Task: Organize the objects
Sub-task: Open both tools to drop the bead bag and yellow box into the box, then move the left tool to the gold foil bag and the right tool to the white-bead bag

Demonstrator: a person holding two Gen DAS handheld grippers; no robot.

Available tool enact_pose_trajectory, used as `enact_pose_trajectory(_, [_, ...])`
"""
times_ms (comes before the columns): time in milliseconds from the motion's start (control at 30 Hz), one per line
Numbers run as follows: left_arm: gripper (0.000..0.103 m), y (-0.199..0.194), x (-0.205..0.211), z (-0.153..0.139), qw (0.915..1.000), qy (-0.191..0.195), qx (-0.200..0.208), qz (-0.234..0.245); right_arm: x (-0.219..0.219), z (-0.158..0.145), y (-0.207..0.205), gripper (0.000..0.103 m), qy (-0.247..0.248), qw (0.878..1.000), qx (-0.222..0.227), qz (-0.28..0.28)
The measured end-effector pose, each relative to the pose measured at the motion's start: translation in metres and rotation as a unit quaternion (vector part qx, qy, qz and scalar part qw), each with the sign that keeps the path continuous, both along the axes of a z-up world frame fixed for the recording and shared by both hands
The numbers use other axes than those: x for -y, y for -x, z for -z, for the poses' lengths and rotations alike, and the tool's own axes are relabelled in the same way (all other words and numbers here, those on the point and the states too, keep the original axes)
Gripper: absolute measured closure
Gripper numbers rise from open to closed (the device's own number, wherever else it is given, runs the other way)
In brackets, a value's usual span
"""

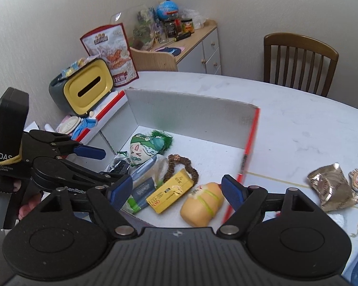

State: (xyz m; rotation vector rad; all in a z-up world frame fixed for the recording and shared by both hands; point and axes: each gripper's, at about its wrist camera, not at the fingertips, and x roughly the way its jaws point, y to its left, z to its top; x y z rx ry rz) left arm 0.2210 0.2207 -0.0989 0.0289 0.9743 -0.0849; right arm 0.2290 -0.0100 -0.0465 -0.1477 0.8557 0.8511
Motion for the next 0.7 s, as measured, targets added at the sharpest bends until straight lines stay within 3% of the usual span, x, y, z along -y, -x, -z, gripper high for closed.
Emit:
enact_pose_trajectory(567, [0.017, 0.009, 0.072, -0.029, 0.9976, 0.038, 0.047, 0.033, 0.101, 0.003, -0.012, 0.021, 0.004, 0.998, 0.004, 0.066])
enact_pose_trajectory(700, [0.007, 0.009, 0.092, -0.032, 0.9965, 0.039, 0.057, 0.047, 0.123, 0.006, -0.015, 0.021, 0.007, 0.997, 0.004, 0.082])
